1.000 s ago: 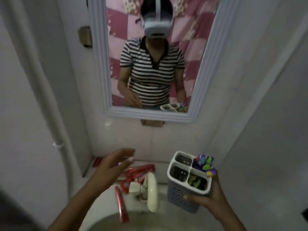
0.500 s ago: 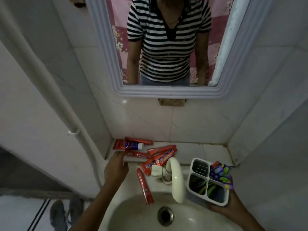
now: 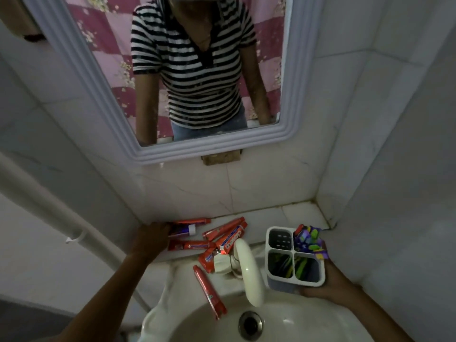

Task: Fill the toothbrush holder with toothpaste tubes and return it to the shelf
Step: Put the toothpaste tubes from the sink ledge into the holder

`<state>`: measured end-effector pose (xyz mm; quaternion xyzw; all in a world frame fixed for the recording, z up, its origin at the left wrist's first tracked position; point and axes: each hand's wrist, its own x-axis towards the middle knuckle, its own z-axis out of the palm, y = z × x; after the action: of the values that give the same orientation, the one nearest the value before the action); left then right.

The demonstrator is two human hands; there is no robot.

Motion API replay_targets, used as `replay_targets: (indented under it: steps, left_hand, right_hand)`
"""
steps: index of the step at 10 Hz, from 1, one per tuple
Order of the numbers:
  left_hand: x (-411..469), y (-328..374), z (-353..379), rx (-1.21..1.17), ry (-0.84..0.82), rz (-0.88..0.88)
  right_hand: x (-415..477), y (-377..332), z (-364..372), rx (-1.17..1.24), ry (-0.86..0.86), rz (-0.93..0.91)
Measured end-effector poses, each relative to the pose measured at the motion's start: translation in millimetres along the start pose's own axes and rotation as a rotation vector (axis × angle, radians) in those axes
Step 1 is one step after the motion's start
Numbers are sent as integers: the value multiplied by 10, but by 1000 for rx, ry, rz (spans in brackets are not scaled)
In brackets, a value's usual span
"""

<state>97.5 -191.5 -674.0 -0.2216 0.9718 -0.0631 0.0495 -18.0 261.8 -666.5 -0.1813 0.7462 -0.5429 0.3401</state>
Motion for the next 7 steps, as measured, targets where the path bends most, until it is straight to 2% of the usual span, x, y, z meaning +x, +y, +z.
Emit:
replay_targets:
  steps: [1,2,3,4,5,6,7]
  left_hand:
    - [-103,-20,-331,120,-30,-21]
    - [-219,39,-688,55,144,-64]
    - [-454,156,-1184,-46,408,5]
    - [-505,419,-1633,-291,472,106]
    - [-454,849,-1937,-534,492,228]
    - [-394,1306,-2030,-657,446,382]
    - [-303,1743,-2023,-653,327,535]
  right_hand:
    - [21,-47,-15,-156,-48,37]
    - [38,11,6,-108,39,-36]
    - [89,118,-11,-101,63,-74]
    - [128,182,4,-84,22,-67]
    - [117,207,-4,-106,52,-105]
    - [112,221,-12,-105,66,-116]
    - [124,215,-8,-88,39,-114]
